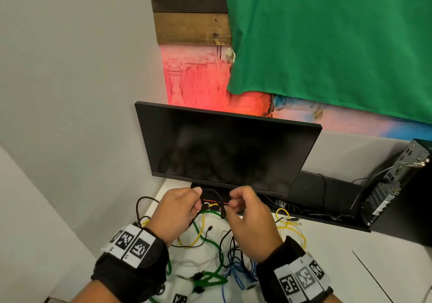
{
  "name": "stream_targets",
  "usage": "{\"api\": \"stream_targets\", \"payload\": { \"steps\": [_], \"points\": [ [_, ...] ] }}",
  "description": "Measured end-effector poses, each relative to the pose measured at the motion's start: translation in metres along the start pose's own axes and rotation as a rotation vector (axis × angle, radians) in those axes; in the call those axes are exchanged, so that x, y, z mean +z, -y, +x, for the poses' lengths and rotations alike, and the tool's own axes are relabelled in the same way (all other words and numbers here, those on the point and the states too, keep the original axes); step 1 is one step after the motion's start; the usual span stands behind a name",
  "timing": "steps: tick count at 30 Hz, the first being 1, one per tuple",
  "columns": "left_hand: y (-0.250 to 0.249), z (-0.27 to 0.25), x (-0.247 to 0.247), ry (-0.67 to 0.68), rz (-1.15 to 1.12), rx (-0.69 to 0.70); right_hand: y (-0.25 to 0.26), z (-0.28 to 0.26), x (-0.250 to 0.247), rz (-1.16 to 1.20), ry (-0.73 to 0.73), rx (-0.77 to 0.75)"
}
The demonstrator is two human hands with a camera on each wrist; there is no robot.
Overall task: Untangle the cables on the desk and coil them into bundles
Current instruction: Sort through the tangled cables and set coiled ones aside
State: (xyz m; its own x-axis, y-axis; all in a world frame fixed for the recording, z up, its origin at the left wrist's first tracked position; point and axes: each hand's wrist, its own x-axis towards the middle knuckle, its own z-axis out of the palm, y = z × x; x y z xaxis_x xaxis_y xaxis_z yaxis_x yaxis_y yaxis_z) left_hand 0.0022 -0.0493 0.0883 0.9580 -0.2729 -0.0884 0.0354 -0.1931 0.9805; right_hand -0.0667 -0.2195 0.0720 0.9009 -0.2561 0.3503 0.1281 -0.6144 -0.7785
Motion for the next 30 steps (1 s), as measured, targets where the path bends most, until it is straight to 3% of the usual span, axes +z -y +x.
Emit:
{"api": "stream_targets", "payload": {
  "steps": [3, 6, 9, 14, 16, 18, 19, 23, 27, 30],
  "points": [
    [0.001, 0.002, 0.003, -0.059, 0.005, 0.013, 0.001, -0.002, 0.001, 0.169, -0.032, 0.120],
    [0.001, 0.001, 0.007, -0.090, 0.102, 0.091, 0.008, 0.001, -0.006, 0.467, 0.132, 0.364],
    [0.001, 0.000, 0.013, -0.070, 0.156, 0.146, 0.013, 0.004, -0.010, 0.444, 0.279, 0.457],
    [0.007, 0.006, 0.011, -0.076, 0.286, 0.176, 0.013, 0.005, -0.024, -0.327, 0.286, 0.166],
    [0.014, 0.009, 0.008, -0.072, 0.338, 0.147, 0.012, 0.003, -0.033, -0.365, 0.185, -0.017],
    [0.022, 0.014, 0.006, -0.045, 0.343, 0.114, 0.010, 0.003, -0.038, -0.085, 0.050, -0.147],
    [0.025, 0.017, 0.005, -0.025, 0.344, 0.103, 0.010, 0.005, -0.038, 0.107, 0.021, -0.133],
    [0.034, 0.020, 0.008, 0.113, 0.388, 0.064, 0.013, 0.012, -0.041, 1.016, 0.190, 0.213],
    [0.040, 0.014, 0.012, 0.291, 0.379, 0.046, 0.013, 0.018, -0.052, 1.153, 0.240, 0.200],
    [0.046, 0.008, 0.016, 0.398, 0.444, 0.042, 0.011, 0.022, -0.059, 1.155, 0.373, 0.237]
  ]
}}
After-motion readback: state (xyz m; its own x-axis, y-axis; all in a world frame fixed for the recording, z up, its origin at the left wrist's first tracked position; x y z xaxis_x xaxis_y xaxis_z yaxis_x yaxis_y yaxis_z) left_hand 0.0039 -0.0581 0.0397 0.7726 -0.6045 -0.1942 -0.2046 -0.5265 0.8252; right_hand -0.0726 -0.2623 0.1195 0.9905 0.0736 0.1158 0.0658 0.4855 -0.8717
